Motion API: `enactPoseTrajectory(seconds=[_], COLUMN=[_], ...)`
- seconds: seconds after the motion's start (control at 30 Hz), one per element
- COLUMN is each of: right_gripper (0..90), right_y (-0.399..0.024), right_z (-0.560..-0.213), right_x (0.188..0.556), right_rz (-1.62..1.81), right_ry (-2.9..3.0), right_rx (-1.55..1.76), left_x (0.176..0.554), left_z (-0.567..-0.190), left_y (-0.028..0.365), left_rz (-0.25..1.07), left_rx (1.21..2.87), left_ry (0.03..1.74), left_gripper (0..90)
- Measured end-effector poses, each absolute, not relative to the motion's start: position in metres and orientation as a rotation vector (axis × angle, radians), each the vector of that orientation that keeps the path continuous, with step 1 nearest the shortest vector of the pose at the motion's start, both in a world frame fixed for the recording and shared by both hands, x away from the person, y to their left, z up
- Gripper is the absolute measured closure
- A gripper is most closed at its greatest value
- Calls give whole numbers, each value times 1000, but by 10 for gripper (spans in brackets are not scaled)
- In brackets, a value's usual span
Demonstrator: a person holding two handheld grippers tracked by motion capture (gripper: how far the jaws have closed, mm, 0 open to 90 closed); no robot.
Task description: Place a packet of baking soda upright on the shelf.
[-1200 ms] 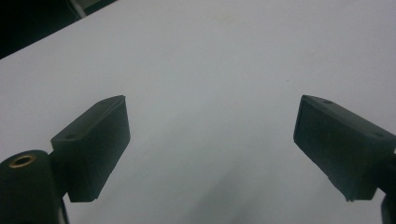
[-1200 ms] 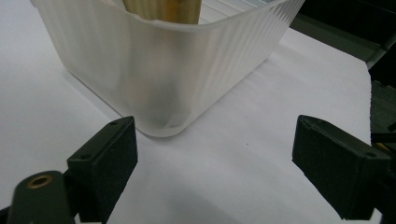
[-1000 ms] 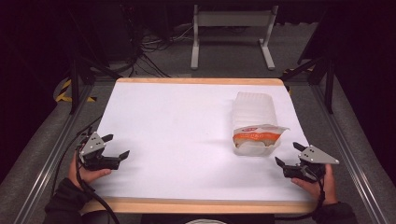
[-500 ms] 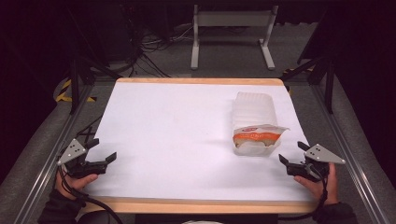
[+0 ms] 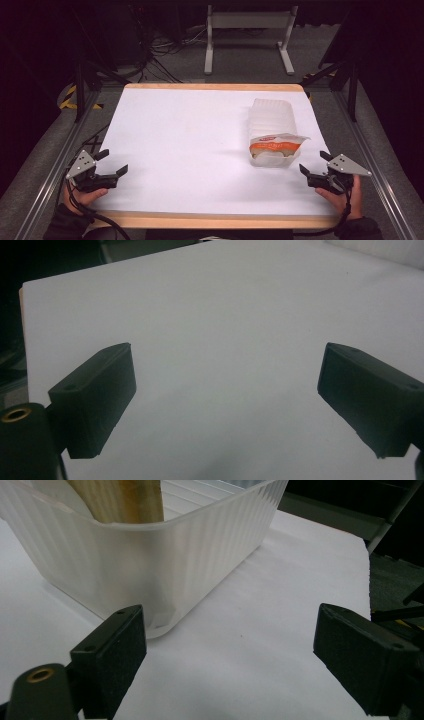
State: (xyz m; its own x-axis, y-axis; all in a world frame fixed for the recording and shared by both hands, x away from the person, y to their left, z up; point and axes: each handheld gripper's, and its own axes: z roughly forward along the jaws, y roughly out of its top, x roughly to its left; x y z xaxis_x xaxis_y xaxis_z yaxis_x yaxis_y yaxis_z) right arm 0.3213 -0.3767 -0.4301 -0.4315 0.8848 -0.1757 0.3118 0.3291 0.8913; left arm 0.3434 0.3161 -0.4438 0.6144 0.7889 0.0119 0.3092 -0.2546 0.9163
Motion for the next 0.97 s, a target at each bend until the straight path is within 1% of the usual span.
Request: enactPoseTrajectory(seconds=[0.43,0.7,0.97], right_gripper=[142,143,143], right_y=[-376,-378,-376], right_z=[-432,-434,-431], right_x=[323,324,323], right_rz=[1067,1074,1082], right_ry=[1930,1932,1928], right_rx=[1064,1067,1061], left_x=[347,352,350], left_z=[-445,-442,-439], left_y=[312,303,298], left_rz=[577,593,602], left_rx=[1848,1902,1922], left_ry=[902,883,870], left_gripper=[80,79,79])
